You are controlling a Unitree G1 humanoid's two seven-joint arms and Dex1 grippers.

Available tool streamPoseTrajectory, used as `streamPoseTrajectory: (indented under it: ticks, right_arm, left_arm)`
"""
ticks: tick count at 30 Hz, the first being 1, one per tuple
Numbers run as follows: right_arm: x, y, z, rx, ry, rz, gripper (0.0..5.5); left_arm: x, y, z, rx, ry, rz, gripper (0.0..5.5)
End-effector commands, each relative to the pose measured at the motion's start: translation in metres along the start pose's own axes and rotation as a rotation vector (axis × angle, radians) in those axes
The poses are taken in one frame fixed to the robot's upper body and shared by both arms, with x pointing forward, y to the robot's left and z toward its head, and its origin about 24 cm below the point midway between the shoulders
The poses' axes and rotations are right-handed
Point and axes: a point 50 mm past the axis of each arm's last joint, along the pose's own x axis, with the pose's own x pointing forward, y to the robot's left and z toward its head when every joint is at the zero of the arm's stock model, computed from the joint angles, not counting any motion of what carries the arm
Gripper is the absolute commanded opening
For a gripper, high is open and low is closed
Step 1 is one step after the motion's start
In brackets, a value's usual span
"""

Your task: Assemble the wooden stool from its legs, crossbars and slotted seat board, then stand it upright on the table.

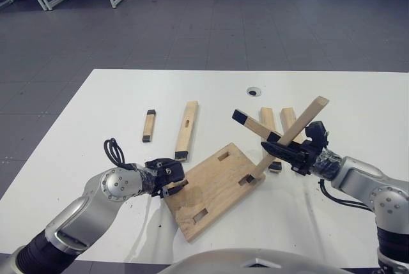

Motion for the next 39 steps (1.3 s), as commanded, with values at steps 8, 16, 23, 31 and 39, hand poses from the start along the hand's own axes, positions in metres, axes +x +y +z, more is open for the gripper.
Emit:
streamPoseTrajectory:
  ticks: [8,16,23,31,39]
  right_arm:
    - [0.006,-0.016,-0.029,-0.071,0.106,-0.119,2.03]
    - [0.014,-0.032,-0.024,-0.151,0.090,-0.177,2.03]
    - [0.025,-0.018,-0.045,-0.321,0.192,-0.125,2.03]
    - [0.020,-0.037,-0.096,-0.318,0.451,-0.184,2.03]
    - [0.058,-0.074,-0.034,-0.289,0.343,-0.055,2.03]
  left_arm:
    - [0.013,-0.024,-0.023,-0.123,0.103,-0.103,3.42]
    - [0.015,-0.026,-0.021,-0.136,0.097,-0.100,3.42]
    - [0.017,-0.022,-0.015,-0.164,0.058,-0.073,3.42]
    - [0.020,-0.013,0.001,-0.235,-0.023,-0.009,3.42]
    - [0.028,-0.008,0.014,-0.248,-0.075,0.015,3.42]
